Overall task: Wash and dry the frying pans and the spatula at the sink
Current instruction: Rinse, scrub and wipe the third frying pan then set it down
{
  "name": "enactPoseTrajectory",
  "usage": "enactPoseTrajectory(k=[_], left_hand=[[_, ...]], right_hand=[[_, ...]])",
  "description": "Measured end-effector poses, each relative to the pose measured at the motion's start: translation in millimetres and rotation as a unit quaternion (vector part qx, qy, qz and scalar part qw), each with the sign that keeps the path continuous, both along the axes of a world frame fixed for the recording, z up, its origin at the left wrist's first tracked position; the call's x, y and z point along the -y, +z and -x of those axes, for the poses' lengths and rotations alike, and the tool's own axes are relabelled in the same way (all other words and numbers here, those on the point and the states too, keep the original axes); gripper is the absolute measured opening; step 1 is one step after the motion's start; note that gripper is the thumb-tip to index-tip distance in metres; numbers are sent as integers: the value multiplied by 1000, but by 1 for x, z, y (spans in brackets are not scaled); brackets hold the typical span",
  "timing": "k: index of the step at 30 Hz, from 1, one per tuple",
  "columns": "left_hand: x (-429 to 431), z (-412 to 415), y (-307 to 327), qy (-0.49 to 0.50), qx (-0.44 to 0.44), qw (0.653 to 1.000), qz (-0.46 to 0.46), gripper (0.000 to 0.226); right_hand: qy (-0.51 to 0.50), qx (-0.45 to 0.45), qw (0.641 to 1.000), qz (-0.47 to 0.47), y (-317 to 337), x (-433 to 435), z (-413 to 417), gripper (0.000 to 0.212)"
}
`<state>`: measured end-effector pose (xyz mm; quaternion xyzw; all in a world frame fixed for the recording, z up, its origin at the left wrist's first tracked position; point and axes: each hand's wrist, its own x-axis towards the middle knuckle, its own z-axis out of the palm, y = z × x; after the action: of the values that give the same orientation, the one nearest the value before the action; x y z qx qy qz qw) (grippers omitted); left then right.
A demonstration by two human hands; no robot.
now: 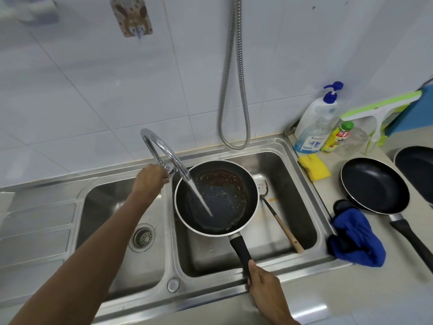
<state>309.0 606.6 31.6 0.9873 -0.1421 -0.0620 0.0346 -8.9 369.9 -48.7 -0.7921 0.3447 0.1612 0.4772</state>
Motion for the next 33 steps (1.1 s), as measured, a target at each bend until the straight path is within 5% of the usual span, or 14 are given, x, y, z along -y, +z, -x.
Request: enactPoseTrajectory(k=[18, 26, 33], left_hand=[[21, -31, 20, 12, 38, 999, -15, 19], [24, -27, -2, 83, 75, 989, 97, 19], [68, 112, -20, 291, 29, 884, 365, 31]], right_hand=[[-11, -28, 1000, 7, 2, 3, 2, 55], [0, -41, 999, 28, 5, 6, 4, 53], [17, -40, 998, 34, 7, 3, 6, 53]])
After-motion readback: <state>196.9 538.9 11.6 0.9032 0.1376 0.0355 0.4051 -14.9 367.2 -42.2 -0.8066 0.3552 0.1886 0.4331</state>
